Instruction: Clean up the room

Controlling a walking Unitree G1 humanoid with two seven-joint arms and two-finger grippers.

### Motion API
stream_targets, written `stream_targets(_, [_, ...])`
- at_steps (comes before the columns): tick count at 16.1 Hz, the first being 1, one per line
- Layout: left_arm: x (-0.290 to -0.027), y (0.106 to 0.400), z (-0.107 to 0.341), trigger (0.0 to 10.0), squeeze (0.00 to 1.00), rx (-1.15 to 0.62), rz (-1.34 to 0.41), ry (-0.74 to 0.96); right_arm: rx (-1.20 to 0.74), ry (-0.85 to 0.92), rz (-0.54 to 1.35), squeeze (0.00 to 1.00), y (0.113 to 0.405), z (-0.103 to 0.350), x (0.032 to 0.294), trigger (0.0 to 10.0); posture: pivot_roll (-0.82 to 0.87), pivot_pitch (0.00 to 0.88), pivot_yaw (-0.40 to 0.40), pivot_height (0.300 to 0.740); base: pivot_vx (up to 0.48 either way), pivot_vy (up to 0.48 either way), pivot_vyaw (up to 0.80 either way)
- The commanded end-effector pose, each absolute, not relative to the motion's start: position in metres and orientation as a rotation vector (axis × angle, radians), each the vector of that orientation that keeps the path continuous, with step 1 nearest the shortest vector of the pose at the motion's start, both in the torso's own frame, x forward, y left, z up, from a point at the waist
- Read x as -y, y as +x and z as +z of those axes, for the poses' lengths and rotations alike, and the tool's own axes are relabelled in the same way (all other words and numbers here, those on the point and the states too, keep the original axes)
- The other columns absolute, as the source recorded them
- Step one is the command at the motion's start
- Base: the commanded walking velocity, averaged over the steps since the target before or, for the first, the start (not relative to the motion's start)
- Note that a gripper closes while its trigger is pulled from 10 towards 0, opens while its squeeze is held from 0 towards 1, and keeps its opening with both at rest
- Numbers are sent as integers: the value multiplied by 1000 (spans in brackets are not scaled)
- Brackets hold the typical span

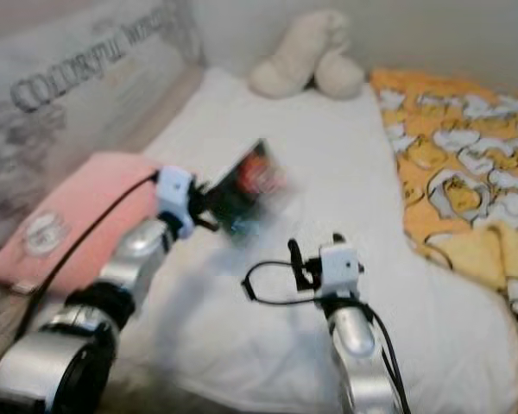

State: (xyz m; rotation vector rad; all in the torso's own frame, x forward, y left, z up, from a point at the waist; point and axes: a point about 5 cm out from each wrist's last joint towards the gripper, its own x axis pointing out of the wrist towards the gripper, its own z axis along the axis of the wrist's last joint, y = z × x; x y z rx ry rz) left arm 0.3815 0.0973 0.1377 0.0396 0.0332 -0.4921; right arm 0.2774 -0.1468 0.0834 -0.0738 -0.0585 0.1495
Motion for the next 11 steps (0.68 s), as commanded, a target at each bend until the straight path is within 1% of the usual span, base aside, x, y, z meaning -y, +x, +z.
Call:
stream_targets(1, [-105,390,149,10000,0,-51,-420,-69,75,-80,171,0,275,87,141,10000,49,0,20,740,0,0,0])
stream_targets(2, [-102,391,148,10000,0,-70,-410,-124,73,-82,171,0,273,88,142,10000,45,0,18,740,0,0,0])
stream_targets(3, [-93,391,143,10000,0,-125,-386,-260,61,-89,175,0,267,88,146,10000,15,14,-8,740,0,0,0])
stream_targets(4, [-87,388,132,10000,0,-202,-322,-435,40,-101,169,0,258,88,153,10000,-26,65,-48,740,0,0,0])
stream_targets(5, [-85,384,119,10000,0,-263,-246,-554,20,-118,179,0,250,86,159,10000,-63,88,-77,740,0,0,0])
stream_targets(6, [-87,380,109,10000,0,-297,-182,-605,4,-135,195,0,243,85,162,10000,-69,91,-81,740,0,0,0])
stream_targets(8, [-110,375,93,10000,0,-305,12,-794,-22,-164,206,0,231,85,170,10000,-100,97,-91,740,0,0,0])
stream_targets(11, [-135,372,87,10000,0,-263,142,-854,-38,-166,199,0,230,86,174,10000,-78,91,-94,740,0,0,0])
